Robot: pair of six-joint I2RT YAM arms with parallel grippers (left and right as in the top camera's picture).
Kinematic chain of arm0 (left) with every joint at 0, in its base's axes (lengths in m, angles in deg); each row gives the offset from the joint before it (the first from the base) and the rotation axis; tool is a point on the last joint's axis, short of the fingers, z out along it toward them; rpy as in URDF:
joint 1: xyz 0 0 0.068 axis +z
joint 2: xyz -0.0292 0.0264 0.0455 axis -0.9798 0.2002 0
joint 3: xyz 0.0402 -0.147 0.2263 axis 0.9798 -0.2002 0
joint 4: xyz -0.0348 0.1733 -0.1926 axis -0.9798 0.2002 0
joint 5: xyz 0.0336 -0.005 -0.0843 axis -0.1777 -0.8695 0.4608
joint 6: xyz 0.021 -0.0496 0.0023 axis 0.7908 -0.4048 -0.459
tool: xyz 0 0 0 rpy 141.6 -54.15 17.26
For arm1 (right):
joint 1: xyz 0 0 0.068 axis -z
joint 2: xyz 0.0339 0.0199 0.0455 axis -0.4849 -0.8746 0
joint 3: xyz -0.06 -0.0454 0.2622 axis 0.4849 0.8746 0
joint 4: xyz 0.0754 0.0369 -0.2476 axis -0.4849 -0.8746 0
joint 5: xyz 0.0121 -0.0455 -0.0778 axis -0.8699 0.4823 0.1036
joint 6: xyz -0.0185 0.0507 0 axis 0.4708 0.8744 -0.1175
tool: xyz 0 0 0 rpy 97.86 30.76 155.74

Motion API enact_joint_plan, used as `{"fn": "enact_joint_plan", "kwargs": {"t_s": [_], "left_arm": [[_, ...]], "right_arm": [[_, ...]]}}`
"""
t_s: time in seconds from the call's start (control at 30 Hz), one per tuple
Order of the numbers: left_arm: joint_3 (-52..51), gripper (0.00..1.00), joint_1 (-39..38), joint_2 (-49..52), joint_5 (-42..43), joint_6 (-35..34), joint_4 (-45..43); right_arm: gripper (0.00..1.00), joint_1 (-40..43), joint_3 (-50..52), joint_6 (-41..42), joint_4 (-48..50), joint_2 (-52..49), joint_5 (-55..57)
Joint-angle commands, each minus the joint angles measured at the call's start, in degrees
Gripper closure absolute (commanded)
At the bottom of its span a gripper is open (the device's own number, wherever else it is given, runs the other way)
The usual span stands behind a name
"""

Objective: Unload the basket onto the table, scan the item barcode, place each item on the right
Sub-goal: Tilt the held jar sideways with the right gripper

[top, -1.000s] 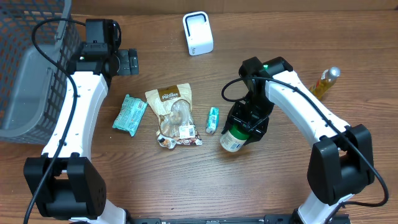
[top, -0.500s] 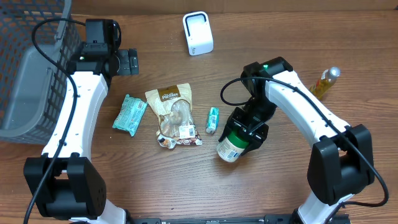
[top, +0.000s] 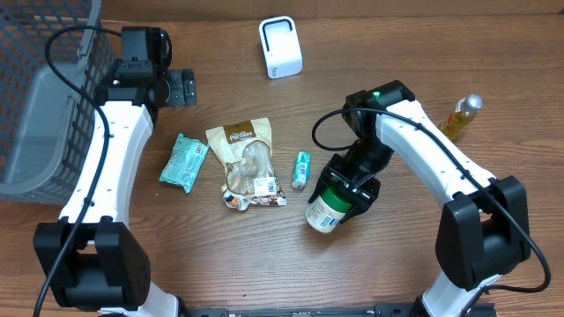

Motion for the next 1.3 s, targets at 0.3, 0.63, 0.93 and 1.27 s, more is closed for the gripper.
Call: {"fn": "enact_joint_plan", "kwargs": {"t_s": [0.3,0.63,0.93,1.27], "left_arm": [[1.16,0.00,-0.15,-1.03,-0.17,1.27,-0.02],[1.16,0.00,-0.15,-1.03,-0.17,1.27,-0.02],[1.16,0.00,-0.15,-1.03,-0.17,1.27,-0.02],[1.16,0.00,-0.15,-1.03,-0.17,1.27,-0.02]], "right_arm": [[0.79,-0.15,-1.27,-0.15,-2.12,0.28,-3.96],[0.79,-0.15,-1.25,-0.15,-2.47,0.28,-4.13],[0.79,-0.15,-1.27,-0.15,-2.47,0.28,-4.13],[0.71,-0.15,-1.27,-0.15,-2.47,0.28,-4.11]]}}
